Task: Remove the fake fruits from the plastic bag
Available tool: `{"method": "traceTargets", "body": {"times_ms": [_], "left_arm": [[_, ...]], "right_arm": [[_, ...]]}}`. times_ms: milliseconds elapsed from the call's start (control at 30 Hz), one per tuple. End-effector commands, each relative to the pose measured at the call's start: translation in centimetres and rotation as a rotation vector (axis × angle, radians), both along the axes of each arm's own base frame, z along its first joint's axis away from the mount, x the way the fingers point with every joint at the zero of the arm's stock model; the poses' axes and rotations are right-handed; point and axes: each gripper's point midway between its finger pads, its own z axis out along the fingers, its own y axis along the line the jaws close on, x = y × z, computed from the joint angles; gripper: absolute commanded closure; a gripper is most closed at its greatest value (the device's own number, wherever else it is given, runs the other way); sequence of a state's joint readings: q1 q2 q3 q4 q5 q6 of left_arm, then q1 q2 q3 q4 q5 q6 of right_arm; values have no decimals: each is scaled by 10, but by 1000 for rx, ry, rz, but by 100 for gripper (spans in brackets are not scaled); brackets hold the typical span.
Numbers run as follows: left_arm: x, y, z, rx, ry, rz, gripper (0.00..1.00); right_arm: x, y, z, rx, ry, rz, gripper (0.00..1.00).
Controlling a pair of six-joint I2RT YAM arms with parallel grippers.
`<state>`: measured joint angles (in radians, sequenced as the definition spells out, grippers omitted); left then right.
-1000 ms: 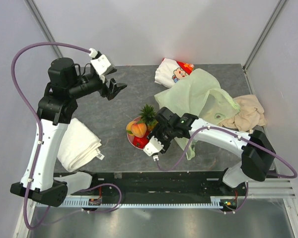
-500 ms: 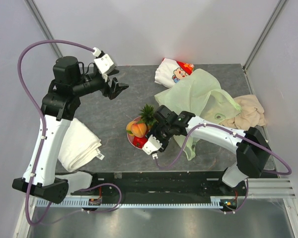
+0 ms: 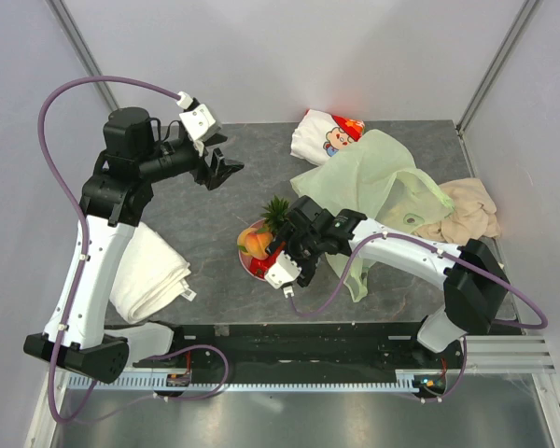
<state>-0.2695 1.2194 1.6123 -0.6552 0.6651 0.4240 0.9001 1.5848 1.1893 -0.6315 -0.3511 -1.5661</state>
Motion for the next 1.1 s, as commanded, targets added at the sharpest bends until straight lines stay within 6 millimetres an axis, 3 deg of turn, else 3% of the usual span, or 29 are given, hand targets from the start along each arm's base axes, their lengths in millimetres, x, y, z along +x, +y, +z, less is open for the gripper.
{"method": "traceTargets", "body": {"times_ms": [0, 133, 167, 433, 500, 567, 600, 633, 733, 867, 900, 933, 967, 1000, 1033, 1067], "left_arm": [[-3, -5, 6, -37, 4, -27, 26], [-3, -7, 6, -43, 9, -38, 27], [-3, -7, 6, -45, 12, -40, 27], [-1, -8, -9, -39, 45, -44, 26], [2, 1, -25, -13, 82, 21, 27], [-8, 20, -77, 80, 179, 101, 28], [-17, 25, -93, 102, 200, 107, 28], [-36, 31, -119, 115, 238, 113, 28], [-60, 33, -134, 56, 298, 136, 25], [-66, 31, -126, 33, 293, 115, 24], [-65, 29, -124, 41, 278, 95, 24], [-66, 23, -108, 24, 251, 54, 24], [-62, 18, -105, 22, 257, 33, 24], [-60, 14, -96, 11, 250, 13, 23], [-61, 5, -75, -4, 214, -26, 23], [-53, -4, -76, 3, 235, -44, 23]], "right_arm": [[-3, 4, 17, 62, -14, 17, 15], [-3, -2, 20, 57, -25, -8, 13], [-3, -4, 23, 60, -27, -16, 2], [-11, -15, 24, 70, -6, -54, 2], [-11, -16, 27, 75, -5, -68, 2], [-9, -18, 36, 89, -21, -85, 2], [-10, -19, 39, 96, -18, -99, 2], [-10, -21, 40, 100, -15, -108, 2], [-12, -26, 53, 128, -19, -148, 2], [4, -38, 78, 182, -9, -338, 2], [10, -40, 93, 230, 30, -436, 2], [22, -49, 104, 266, 48, -525, 2], [32, -57, 115, 296, 53, -603, 2], [42, -64, 135, 356, 59, -676, 2], [57, -85, 148, 429, 121, -844, 2], [66, -98, 158, 479, 139, -931, 2]]}}
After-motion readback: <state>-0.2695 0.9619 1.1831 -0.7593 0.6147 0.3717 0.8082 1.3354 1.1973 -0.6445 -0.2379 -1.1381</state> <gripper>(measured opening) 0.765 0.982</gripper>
